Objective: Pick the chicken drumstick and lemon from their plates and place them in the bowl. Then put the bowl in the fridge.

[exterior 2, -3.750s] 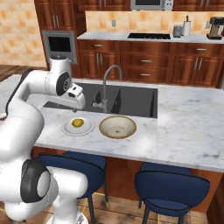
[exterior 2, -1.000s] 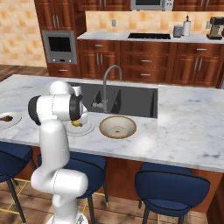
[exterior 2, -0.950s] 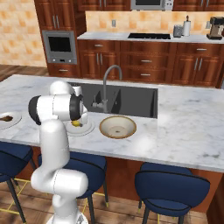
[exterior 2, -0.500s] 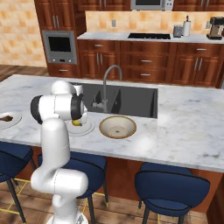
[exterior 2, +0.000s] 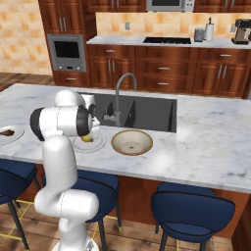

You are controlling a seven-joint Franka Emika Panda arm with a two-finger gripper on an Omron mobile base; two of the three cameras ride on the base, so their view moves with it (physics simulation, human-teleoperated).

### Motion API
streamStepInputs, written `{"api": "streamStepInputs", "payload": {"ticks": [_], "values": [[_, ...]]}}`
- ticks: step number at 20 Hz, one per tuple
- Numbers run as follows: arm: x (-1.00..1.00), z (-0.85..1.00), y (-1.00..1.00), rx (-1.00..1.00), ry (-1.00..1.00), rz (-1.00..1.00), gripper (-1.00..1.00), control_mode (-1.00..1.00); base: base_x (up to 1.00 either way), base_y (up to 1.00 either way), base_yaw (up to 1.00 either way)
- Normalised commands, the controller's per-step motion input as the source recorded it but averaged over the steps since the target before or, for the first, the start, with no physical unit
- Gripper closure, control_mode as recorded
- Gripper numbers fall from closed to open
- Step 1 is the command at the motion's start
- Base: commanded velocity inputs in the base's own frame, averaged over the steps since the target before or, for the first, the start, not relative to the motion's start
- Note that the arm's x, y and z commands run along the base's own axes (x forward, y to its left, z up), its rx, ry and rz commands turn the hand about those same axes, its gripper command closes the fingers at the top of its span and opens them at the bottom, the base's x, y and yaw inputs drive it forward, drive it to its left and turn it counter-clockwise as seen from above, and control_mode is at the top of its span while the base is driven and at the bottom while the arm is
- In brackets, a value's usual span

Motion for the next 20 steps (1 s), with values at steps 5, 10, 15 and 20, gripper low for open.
{"api": "streamStepInputs", "payload": {"ticks": [5,10,15,20], "values": [[-0.51,0.31,-0.36,0.12,0.0,0.16,1.0,-1.0,0.0,0.0,0.0],[-0.5,0.39,-0.32,0.02,0.0,0.15,1.0,-1.0,0.0,0.0,0.0],[-0.3,0.4,-0.32,0.0,0.0,0.15,1.0,-1.0,0.0,0.0,0.0],[-0.01,0.14,-0.52,-0.04,-0.01,0.26,1.0,-1.0,0.0,0.0,0.0]]}}
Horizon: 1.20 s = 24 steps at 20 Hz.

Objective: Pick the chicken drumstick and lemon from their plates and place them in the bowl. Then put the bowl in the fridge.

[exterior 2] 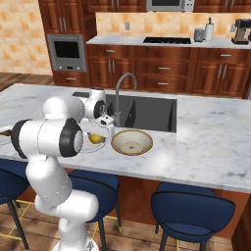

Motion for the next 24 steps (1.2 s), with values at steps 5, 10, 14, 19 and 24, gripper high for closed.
{"api": "streamStepInputs", "payload": {"ticks": [5,10,14,19,24], "values": [[-0.01,0.09,-0.56,0.0,-0.03,0.23,1.0,-1.0,0.0,0.0,0.0],[0.0,0.01,-0.63,0.0,0.0,0.19,1.0,-1.0,0.0,0.0,0.0],[0.13,-0.08,-0.42,0.03,-0.02,0.14,1.0,-1.0,0.0,0.0,0.0],[0.36,-0.17,-0.29,0.05,-0.02,0.12,1.0,-1.0,0.0,0.0,0.0],[0.27,-0.24,-0.11,0.05,-0.18,0.07,1.0,-1.0,0.0,0.0,0.0]]}}
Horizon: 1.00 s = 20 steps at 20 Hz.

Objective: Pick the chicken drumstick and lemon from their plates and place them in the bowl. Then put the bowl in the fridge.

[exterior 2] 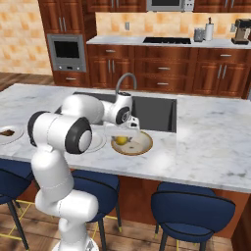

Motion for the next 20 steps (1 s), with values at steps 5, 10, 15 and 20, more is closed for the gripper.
{"api": "streamStepInputs", "payload": {"ticks": [5,10,15,20], "values": [[0.17,-0.29,-0.09,0.0,-0.13,0.01,1.0,-1.0,0.0,0.0,0.0],[0.19,-0.34,-0.01,0.0,-0.03,0.0,1.0,-1.0,0.0,0.0,0.0],[0.12,-0.19,-0.01,0.0,0.02,0.0,-1.0,-1.0,0.0,0.0,0.0],[0.06,-0.06,-0.09,0.01,0.0,0.0,-1.0,-1.0,0.0,0.0,0.0]]}}
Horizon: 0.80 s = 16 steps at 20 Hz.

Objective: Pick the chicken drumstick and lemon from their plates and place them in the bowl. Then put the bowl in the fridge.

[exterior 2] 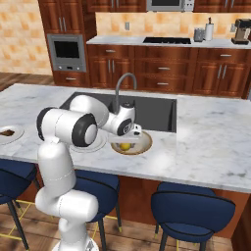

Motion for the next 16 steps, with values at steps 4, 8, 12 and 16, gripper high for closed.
{"api": "streamStepInputs", "payload": {"ticks": [4,8,12,16], "values": [[-0.03,0.25,-0.09,0.02,0.0,0.0,-1.0,-1.0,0.0,0.0,0.0],[-0.09,0.35,-0.04,0.0,0.0,0.0,-1.0,-1.0,0.0,0.0,0.0],[-0.28,0.5,0.04,0.0,0.0,0.0,-1.0,-1.0,0.0,0.0,0.0],[-0.49,0.4,0.22,0.0,0.0,-0.03,-1.0,-1.0,0.0,0.0,0.0]]}}
